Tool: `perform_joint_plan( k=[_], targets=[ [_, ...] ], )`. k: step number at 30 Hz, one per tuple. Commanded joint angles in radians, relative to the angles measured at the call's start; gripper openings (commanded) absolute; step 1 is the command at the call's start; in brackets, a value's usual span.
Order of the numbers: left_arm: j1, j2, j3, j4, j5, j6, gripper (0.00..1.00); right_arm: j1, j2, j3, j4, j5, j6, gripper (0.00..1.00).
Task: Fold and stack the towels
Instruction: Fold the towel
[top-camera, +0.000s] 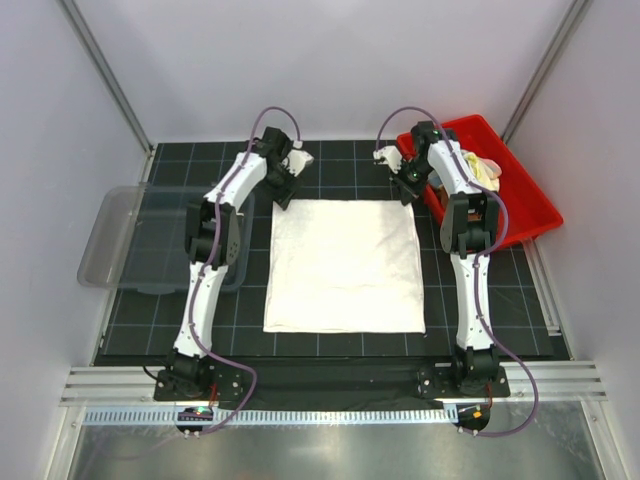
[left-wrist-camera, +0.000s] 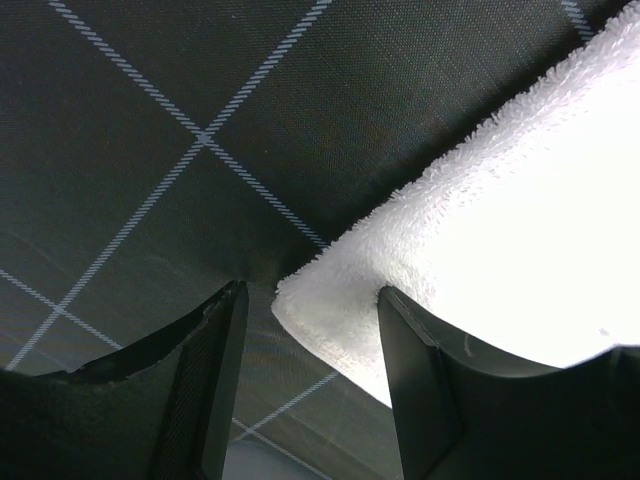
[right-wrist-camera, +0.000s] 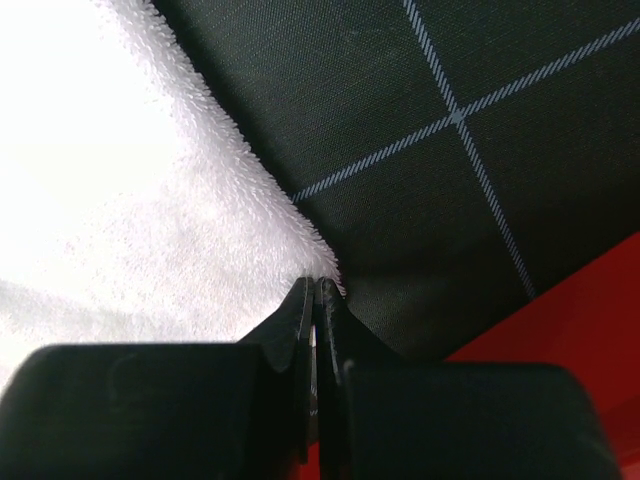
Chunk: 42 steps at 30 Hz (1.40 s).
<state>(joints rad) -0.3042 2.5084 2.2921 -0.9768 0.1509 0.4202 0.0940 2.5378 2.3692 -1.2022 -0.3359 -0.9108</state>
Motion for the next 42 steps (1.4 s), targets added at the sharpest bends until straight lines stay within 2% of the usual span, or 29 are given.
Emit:
perform_joint_plan(
  k=[1, 8, 13, 25, 29, 33, 36, 37, 39, 42],
  targets=[
    [0.014, -0.013, 0.044, 0.024, 0.010, -0.001, 0.59, 0.003, -0.028, -0.010, 0.036, -0.003, -0.014, 0.01],
    [0.036, -0.052, 0.046, 0.053, 0.104, -0.060, 0.59, 0.007, -0.034, -0.024, 0.044, 0.008, -0.016, 0.01],
    [0.042, -0.016, 0.087, 0.020, 0.122, -0.058, 0.59, 0.009, -0.043, -0.030, 0.041, 0.005, -0.022, 0.01],
    [0.020, 0.046, 0.107, -0.040, 0.102, -0.018, 0.54, 0.021, -0.053, -0.031, 0.052, 0.011, -0.023, 0.01],
    [0.002, 0.063, 0.106, -0.026, 0.049, -0.012, 0.52, 0.027, -0.062, -0.036, 0.056, 0.017, -0.017, 0.01],
    [-0.009, 0.079, 0.106, -0.028, 0.021, -0.017, 0.43, 0.033, -0.079, -0.050, 0.066, 0.021, -0.016, 0.01],
    [-0.009, 0.069, 0.099, -0.017, 0.033, -0.034, 0.24, 0.036, -0.097, -0.060, 0.078, 0.028, -0.005, 0.01],
    [-0.009, 0.052, 0.092, -0.011, 0.035, -0.038, 0.12, 0.036, -0.102, -0.065, 0.091, 0.035, 0.006, 0.01],
    [-0.009, 0.024, 0.073, 0.021, 0.033, -0.047, 0.01, 0.042, -0.114, -0.088, 0.124, 0.067, 0.010, 0.01],
    [-0.007, -0.032, 0.046, 0.078, 0.009, -0.064, 0.00, 0.047, -0.177, -0.191, 0.246, 0.106, 0.038, 0.01]
  ],
)
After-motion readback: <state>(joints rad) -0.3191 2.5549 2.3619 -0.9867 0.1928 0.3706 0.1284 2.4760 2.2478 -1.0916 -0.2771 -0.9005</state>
